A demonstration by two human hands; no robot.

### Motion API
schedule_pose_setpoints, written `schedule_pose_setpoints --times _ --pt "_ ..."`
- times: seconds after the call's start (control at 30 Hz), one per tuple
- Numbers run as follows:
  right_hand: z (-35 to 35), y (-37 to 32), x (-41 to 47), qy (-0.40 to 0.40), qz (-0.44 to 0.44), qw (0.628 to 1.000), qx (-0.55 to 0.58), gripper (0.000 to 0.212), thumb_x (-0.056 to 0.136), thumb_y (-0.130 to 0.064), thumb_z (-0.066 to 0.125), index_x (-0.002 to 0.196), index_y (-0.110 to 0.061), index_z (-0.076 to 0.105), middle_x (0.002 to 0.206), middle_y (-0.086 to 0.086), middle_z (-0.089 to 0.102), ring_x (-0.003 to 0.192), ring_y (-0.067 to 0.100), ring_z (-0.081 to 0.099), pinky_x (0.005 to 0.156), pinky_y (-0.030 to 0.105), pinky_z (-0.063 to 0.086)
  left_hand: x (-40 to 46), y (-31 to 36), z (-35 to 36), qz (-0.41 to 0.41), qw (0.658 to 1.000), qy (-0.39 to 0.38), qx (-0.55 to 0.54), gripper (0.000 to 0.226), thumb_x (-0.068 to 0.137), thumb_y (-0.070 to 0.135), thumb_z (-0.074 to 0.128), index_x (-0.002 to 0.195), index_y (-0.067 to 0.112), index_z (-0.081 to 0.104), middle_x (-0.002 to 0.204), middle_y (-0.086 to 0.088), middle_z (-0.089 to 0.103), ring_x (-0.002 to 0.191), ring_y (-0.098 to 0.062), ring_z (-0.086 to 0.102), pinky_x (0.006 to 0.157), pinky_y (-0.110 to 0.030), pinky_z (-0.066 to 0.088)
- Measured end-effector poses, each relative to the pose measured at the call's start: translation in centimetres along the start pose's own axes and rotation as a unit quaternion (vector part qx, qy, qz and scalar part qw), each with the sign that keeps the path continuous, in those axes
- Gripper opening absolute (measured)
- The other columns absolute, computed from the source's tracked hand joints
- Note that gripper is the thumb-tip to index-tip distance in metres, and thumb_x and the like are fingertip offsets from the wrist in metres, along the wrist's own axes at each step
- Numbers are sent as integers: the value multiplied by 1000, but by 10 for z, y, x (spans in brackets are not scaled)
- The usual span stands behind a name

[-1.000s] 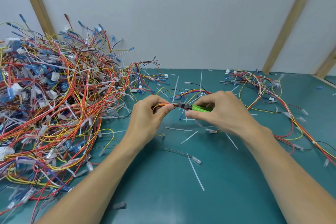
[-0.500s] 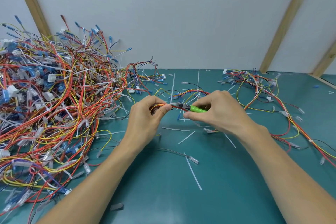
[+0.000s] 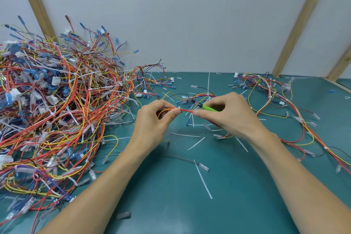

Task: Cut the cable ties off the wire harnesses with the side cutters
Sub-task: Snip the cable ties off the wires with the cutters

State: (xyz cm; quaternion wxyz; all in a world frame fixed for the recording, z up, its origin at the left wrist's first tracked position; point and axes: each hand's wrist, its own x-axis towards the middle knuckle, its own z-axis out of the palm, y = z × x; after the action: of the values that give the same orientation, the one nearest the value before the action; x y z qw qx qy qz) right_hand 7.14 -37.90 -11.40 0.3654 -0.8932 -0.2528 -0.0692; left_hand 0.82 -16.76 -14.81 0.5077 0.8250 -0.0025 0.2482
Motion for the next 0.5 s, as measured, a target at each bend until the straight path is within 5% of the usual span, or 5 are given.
schedule_pose_setpoints --times 0.17,0.33,0.43,0.5 --pt "1 4 3 13 90 987 130 37 92 -47 70 70 -18 75 61 0 67 52 11 57 51 27 45 -2 1 0 -7 999 -28 -22 5 92 22 73 93 18 76 63 19 62 58 1 51 59 -9 37" --pt "-4 5 9 -10 174 951 256 32 80 -30 58 87 -4 75 74 4 69 66 15 63 63 35 54 0 2 -4 5 1000 -14 -22 9 93 20 71 97 18 79 90 -2 71 73 -4 60 71 -13 42" --pt "-5 5 13 0 205 930 306 27 99 -21 52 99 -2 71 85 7 63 75 18 59 74 38 53 0 0 -8 10 999 0 37 7 92 20 72 91 24 78 89 3 61 79 -1 59 75 -10 40" --pt "-3 4 14 6 210 923 322 26 105 -22 49 107 -4 68 92 7 61 76 17 58 76 37 53 1 -3 -10 15 987 -9 157 7 91 22 71 91 27 75 97 5 58 95 -8 58 87 -23 43"
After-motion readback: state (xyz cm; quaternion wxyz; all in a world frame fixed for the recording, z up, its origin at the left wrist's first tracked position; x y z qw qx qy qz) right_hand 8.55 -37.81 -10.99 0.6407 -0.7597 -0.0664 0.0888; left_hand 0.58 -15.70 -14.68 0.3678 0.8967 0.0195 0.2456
